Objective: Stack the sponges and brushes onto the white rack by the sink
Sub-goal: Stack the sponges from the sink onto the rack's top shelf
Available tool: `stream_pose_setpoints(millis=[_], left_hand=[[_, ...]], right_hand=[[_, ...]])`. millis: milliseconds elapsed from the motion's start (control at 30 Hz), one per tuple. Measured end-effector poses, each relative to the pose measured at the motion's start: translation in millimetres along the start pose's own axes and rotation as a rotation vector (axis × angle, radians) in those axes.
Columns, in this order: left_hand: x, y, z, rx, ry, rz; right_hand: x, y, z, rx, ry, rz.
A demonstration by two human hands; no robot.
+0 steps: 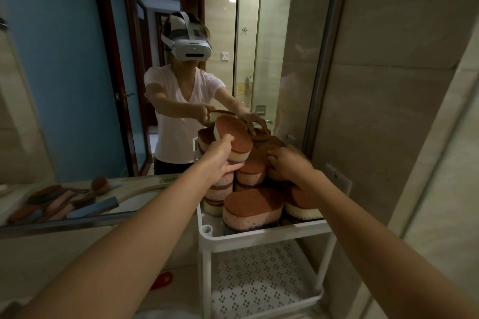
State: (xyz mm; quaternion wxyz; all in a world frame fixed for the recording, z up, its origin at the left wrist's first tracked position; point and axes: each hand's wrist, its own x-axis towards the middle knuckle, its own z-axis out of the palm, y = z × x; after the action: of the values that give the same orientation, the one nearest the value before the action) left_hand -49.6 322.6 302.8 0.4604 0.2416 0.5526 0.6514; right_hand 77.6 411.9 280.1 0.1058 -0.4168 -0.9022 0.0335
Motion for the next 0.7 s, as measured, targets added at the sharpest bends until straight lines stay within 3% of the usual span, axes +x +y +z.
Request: stream_pose_setpoints(millis=[100, 200, 300, 367, 467, 600, 700], left_hand=[[-1, 3, 3, -0.008, -0.014, -0.003], [-2, 8, 8, 0.02, -0.037, 0.023], [-1, 10, 19, 0.225, -0.026, 0.08], [2, 10, 27, 0.361, -0.038, 0.129], [0, 10, 37, 0.537, -0.116, 0.243], [0, 6, 43, 0.759, -0.341, 0.341], [4, 5, 45, 0.81, -0.377, 0.379]], right_hand=[[1, 0, -5, 0.046, 0.01, 0.028], [-3, 5, -7, 0.391, 0.175, 0.066], [-13, 5, -17, 0.661, 0.376, 0.002], [-20, 3, -26, 0.904, 0.382, 0.006], [-26, 7, -39, 1.262, 0.248, 0.095], [-22, 20, -41, 1.15, 0.231, 0.215], [-17, 27, -39, 1.131, 0.294, 0.294]])
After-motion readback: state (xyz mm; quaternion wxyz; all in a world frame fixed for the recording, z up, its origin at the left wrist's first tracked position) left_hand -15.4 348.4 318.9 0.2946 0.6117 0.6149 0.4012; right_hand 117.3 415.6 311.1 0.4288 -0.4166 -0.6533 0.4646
